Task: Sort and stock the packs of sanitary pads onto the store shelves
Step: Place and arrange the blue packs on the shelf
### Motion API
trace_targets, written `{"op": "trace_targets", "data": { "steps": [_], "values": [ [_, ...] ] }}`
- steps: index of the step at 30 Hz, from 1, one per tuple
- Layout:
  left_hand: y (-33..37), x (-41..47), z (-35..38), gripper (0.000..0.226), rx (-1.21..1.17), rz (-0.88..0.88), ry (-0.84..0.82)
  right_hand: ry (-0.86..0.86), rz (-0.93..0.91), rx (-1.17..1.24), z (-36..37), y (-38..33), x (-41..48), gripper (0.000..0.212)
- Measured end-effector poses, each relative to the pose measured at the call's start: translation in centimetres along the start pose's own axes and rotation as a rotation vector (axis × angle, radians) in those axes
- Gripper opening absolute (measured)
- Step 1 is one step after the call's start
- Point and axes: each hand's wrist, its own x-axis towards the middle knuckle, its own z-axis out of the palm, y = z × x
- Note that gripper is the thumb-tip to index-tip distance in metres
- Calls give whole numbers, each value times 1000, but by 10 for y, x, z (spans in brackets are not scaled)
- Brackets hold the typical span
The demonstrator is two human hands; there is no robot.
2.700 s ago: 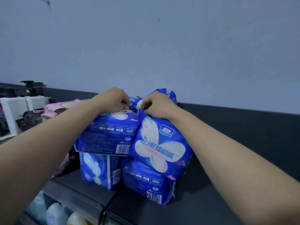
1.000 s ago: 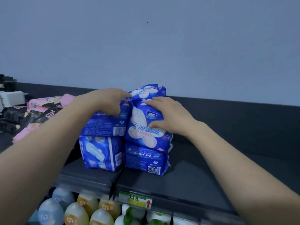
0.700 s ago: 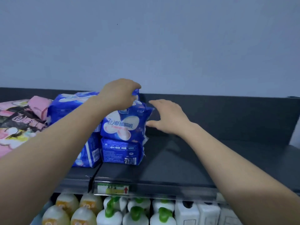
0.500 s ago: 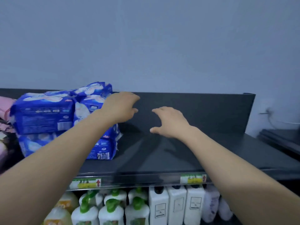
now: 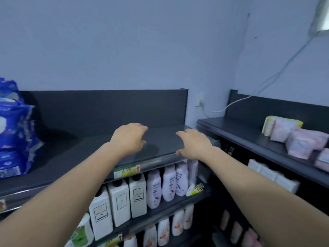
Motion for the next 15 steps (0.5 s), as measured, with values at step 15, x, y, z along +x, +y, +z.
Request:
{"op": "trace_targets", "data": {
  "steps": [15],
  "values": [
    [177, 62, 11, 39, -159, 478, 30, -41, 491, -81, -18, 137, -122, 60]
  ]
}}
